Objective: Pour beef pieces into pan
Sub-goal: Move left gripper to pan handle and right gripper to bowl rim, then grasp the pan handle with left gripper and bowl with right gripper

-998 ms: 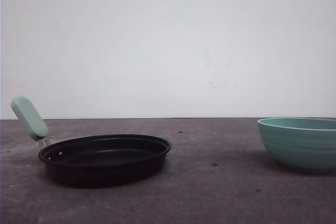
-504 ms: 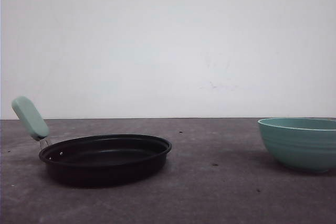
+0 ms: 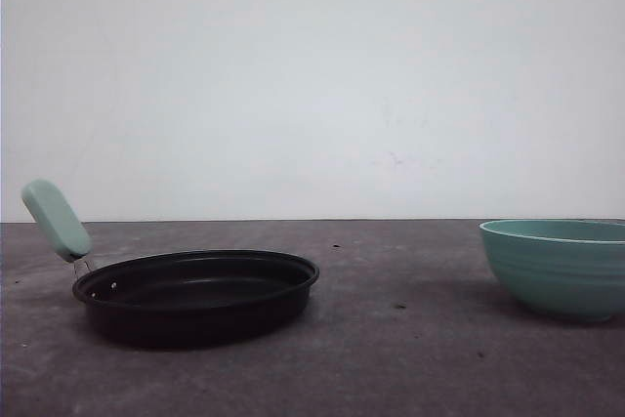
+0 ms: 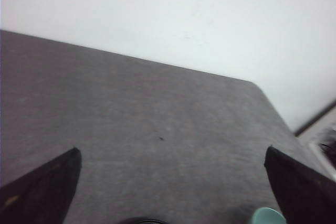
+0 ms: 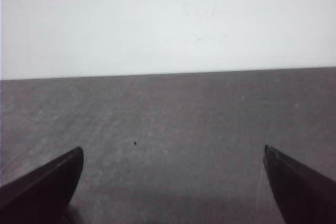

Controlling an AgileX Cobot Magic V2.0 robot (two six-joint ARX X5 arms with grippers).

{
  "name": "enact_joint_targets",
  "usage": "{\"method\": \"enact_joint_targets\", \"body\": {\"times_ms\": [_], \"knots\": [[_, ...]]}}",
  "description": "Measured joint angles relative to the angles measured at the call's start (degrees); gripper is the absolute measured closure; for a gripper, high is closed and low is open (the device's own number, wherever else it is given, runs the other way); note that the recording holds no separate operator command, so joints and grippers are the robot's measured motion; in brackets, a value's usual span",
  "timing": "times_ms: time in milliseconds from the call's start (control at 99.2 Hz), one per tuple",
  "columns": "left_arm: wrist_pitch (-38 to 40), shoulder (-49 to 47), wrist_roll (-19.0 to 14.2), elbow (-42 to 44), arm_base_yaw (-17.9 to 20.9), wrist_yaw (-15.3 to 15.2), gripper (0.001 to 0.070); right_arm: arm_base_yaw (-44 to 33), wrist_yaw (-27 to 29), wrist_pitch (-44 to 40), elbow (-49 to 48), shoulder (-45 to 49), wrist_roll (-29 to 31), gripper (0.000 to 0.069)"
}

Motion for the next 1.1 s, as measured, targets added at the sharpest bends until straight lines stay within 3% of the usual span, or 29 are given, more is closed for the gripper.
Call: {"method": "enact_joint_targets", "body": {"times_ms": [141, 292, 474, 645, 796, 1008, 1099], "knots": [[0.55, 5.46, -2.47, -1.84, 0.0, -0.76, 0.0026, 0.0, -0.02, -2.05, 0.0, 2.19, -0.37, 0.0006], [1.22, 13.33, -5.55, -9.25, -0.22, -0.44, 0.0029, 0.0, 0.0, -4.76, 0.0, 4.33, -0.39, 0.0006], [11.02, 16.35, -11.54, -22.01, -2.62, 1.33, 0.0033, 0.0, 0.07, -5.84, 0.0, 4.09, -1.38, 0.0006], [18.73, 17.59, -16.76, -30.6, -2.67, -0.04, 0.0041, 0.0, 0.11, -6.34, 0.0, 4.02, -1.95, 0.0006], [20.22, 19.5, -18.4, -32.2, -3.5, -0.94, 0.0128, 0.0, 0.15, -6.54, 0.0, 4.04, -2.12, 0.0006], [23.93, 22.91, -20.15, -32.2, -5.44, -1.9, 0.0162, 0.0, 0.15, -6.54, 0.0, 4.07, -2.32, 0.0006], [24.04, 24.3, -21.22, -32.2, -6.19, -1.97, 0.0257, 0.0, 0.15, -6.6, 0.0, 4.07, -2.32, 0.0006]]}}
